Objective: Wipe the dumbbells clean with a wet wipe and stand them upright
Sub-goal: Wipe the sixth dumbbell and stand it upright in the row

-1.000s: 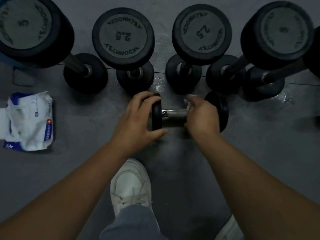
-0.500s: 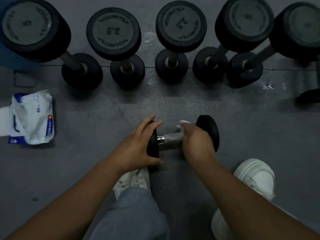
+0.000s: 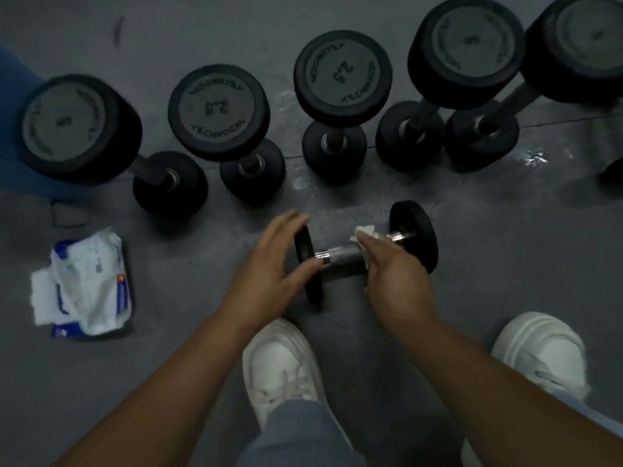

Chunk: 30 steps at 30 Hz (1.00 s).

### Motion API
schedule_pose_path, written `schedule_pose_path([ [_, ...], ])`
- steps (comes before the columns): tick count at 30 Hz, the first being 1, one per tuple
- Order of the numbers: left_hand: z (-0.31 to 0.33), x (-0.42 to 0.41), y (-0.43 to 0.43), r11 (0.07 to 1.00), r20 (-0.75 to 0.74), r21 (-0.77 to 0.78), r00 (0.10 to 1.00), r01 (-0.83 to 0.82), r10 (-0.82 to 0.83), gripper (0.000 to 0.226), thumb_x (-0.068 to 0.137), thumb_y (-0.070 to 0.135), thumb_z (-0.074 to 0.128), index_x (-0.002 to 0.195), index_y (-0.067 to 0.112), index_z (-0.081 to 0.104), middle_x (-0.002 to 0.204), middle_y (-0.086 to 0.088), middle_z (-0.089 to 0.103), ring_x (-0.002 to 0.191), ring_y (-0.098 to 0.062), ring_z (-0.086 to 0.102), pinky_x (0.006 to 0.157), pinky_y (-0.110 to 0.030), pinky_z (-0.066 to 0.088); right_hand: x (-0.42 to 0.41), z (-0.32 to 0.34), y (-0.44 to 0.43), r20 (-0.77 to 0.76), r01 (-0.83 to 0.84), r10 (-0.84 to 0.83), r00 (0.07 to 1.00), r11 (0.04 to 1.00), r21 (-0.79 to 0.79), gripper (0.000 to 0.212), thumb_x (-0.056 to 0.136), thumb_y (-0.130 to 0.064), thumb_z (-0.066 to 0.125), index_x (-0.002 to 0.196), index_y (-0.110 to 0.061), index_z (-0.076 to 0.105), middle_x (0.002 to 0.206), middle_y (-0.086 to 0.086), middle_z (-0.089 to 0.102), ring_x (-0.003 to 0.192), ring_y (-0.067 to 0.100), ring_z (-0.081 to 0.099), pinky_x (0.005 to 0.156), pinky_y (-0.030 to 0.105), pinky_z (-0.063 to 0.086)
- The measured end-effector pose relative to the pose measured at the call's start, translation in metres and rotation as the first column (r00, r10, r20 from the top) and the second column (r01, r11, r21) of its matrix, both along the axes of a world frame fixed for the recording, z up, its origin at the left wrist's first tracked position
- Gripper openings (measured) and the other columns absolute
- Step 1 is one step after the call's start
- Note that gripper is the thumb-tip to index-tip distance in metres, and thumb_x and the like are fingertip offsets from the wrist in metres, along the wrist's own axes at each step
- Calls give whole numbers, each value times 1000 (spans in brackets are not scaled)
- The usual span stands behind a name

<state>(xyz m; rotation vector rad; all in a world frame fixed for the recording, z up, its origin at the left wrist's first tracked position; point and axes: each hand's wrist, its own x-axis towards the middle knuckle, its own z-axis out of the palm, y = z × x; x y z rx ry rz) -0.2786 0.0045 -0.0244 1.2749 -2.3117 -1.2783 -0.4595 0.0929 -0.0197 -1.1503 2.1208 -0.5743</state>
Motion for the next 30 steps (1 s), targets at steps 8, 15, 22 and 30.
schedule_pose_path([
  [8, 1, -35, -65, 985, 248, 3, 954, 175, -170, 114, 59, 41, 91, 152, 21, 27, 150, -1, 33, 136, -15, 36, 111, -24, 32, -13, -7, -71, -61, 50, -45, 997, 996, 78, 42, 95, -21, 48, 134, -34, 53, 128, -2, 62, 114, 24, 60, 96, 30, 45],
  [15, -5, -32, -77, 980, 110, 197, 994, -37, 15, 98, 56, 51, 89, 140, 27, 44, 132, 6, 51, 120, -7, 50, 104, -24, 41, -20, -4, -85, -87, 83, -75, 993, 991, 102, 34, 98, -29, 42, 130, -27, 53, 121, 3, 66, 106, 27, 63, 90, 36, 50],
  [22, -9, -28, -67, 979, 46, 196, 998, -56, 48, 94, 58, 38, 94, 137, 28, 44, 131, 10, 43, 120, -1, 44, 99, -7, 35, -25, -2, -88, -133, 103, -86, 987, 987, 127, 34, 96, -19, 45, 125, -31, 57, 114, 5, 68, 101, 29, 65, 86, 35, 52],
  [30, -11, -14, -27, 1000, -15, 8, 1000, 3, -3, 83, 62, 61, 77, 133, 28, 48, 140, 9, 41, 133, -11, 42, 111, -38, 39, -28, 3, -52, -106, 44, -29, 994, 989, 141, 40, 98, -23, 44, 135, -35, 52, 131, -1, 62, 115, 23, 60, 98, 34, 47],
])
